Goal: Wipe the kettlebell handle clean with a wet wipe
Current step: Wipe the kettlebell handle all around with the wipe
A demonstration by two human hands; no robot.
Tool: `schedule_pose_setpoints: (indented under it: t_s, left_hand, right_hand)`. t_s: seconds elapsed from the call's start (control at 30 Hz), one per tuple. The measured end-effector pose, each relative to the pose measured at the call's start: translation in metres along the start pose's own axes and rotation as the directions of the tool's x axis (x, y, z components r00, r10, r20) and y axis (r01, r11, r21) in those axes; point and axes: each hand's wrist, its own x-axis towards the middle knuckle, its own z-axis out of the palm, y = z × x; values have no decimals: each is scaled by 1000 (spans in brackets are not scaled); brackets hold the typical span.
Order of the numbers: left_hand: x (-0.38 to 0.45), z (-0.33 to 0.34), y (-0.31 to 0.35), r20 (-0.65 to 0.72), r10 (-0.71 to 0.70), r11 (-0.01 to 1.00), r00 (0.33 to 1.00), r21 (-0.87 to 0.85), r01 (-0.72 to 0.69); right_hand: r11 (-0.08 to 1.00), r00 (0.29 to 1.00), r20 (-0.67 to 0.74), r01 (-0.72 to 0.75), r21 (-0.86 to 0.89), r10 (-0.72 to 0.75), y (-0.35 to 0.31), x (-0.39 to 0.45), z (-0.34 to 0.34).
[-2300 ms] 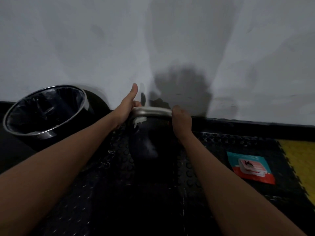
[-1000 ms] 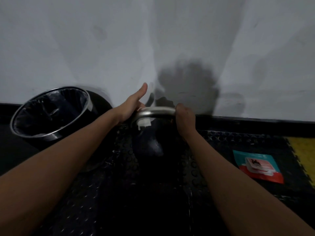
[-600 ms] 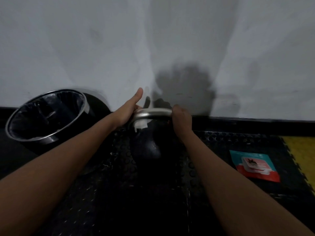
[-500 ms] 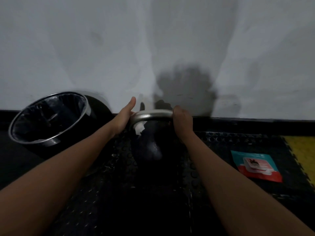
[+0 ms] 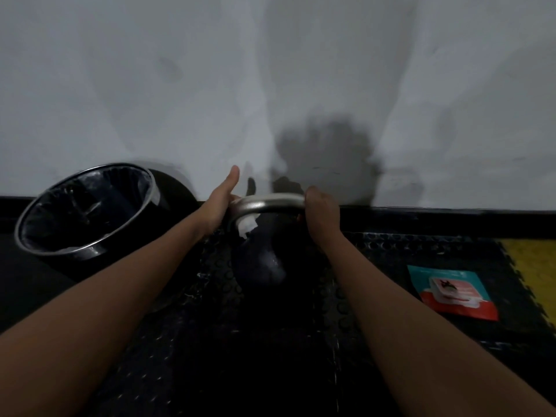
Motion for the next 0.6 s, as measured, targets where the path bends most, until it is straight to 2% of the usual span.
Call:
schedule_pose_setpoints:
  t_s: [0.03,0.13,0.23,0.27,0.3,0.33,0.4,0.43,0.5,0.6]
  left_hand:
    - [4,0,1,6,30,999,1000,43,-30]
    - [4,2,15,-47,181,911,982,384,-149]
    - [4,9,19,-41,295,813,955,536,-228]
    - [6,7,12,-58,304,820,951,524,-230]
    - [10,2,3,-90,285,869,954,444,-217]
    - [15,-2,-8,-105,222,939,969,292,-183]
    - [18,-8,-23,-18,77,997,997,-13,-77]
    - [17,-8,-27,43,50,996,998,-72,-47]
    - [17,-8,-29,102,46,997,994,-67,-39]
    - [15,-12,-11,90,21,1000,996,0,-21]
  right_hand:
    - [1000,1000,-4,4,3,-4,0,1,0]
    - [1000,1000,-11,10,21,-10,1,2,-1]
    - [999,999,-26,34,14,-33,4,3,-1]
    - [999,999,-29,38,3,-38,4,3,0]
    - [999,998,-35,51,-15,-51,5,3,1]
    - [997,997,-42,70,-34,-71,4,2,4]
    - [993,992,-65,106,-55,-109,3,2,6]
    - [992,991,-69,112,-57,-116,3,1,6]
    - [994,994,-50,98,-51,-101,3,0,3]
    - [996,995,-57,76,-37,-78,4,-1,3]
